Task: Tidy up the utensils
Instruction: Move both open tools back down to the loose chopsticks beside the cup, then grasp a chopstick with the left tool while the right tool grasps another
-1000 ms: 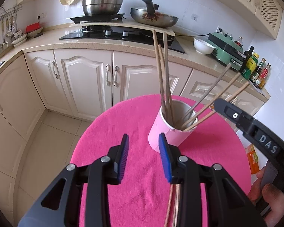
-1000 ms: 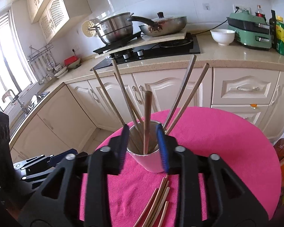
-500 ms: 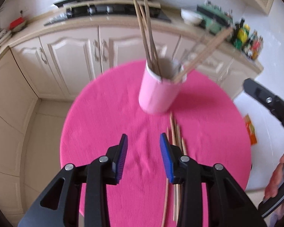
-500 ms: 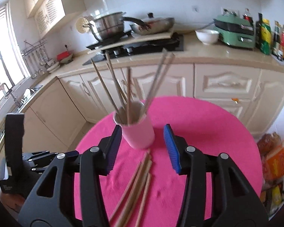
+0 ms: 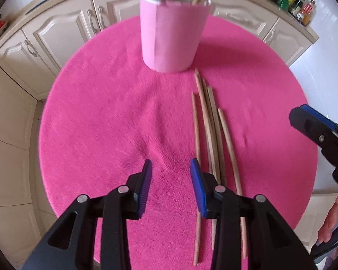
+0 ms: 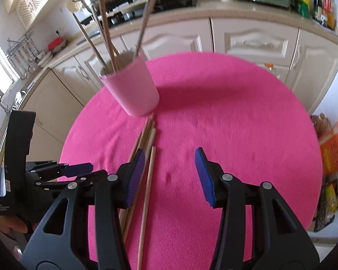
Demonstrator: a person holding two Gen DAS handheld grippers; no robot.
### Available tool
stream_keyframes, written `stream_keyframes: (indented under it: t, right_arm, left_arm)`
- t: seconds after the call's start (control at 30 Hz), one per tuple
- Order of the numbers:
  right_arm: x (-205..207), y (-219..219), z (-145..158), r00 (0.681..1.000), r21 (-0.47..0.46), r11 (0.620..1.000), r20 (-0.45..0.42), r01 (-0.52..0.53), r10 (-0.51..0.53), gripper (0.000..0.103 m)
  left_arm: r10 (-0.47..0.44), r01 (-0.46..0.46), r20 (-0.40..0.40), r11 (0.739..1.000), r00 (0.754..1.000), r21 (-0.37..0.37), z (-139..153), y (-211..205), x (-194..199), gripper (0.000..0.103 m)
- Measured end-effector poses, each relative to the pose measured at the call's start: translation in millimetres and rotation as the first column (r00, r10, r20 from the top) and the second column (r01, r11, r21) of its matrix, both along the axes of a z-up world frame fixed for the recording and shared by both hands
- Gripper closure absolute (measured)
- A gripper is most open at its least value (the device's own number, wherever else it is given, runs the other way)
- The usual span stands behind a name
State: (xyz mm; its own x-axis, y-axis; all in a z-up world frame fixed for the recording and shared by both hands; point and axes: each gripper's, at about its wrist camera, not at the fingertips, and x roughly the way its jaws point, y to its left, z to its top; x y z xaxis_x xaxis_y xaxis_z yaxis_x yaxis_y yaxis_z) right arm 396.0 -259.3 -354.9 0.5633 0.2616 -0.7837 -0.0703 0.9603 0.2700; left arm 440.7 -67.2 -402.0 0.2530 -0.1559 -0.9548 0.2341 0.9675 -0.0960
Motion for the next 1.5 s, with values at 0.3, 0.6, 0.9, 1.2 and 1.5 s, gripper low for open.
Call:
stream_keyframes:
  t: [0.3, 0.6, 0.9, 1.2, 1.5]
  right_arm:
    - [6.4, -0.6, -18.3, 0.998, 0.017, 1.000, -0.054, -0.016, 0.017, 0.057]
    - [11.0, 7.2, -27.3, 0.993, 0.017, 0.999, -0.106, -0.041, 0.043, 0.057]
    - [13.3, 15.9, -40.2, 0.975, -0.004, 0.998, -0.214, -0.057, 0.054, 0.057]
    - [15.5, 36.9, -51.6, 0.945, -0.018, 0.996, -0.317, -0.087, 0.077, 0.070]
    - [21.9, 63.2, -60.2, 0.920, -0.103, 0.985, -0.382, -0.140, 0.091, 0.090]
  left_arm:
    - [-0.021, 0.022, -0.044, 1.000, 0.999, 0.021, -18.7, -9.2, 6.7, 0.068]
    - [-0.089, 0.093, -0.070, 0.994, 0.994, 0.062, -25.1, -28.0, 11.5, 0.068]
    - [-0.095, 0.107, -0.106, 0.987, 0.990, 0.121, -28.6, -48.1, 33.2, 0.069]
    - [-0.018, 0.021, -0.089, 0.999, 0.996, 0.038, -17.1, -31.6, 35.5, 0.098]
    - [0.028, -0.029, -0.016, 0.999, 0.999, -0.022, 5.6, 0.9, 27.4, 0.098]
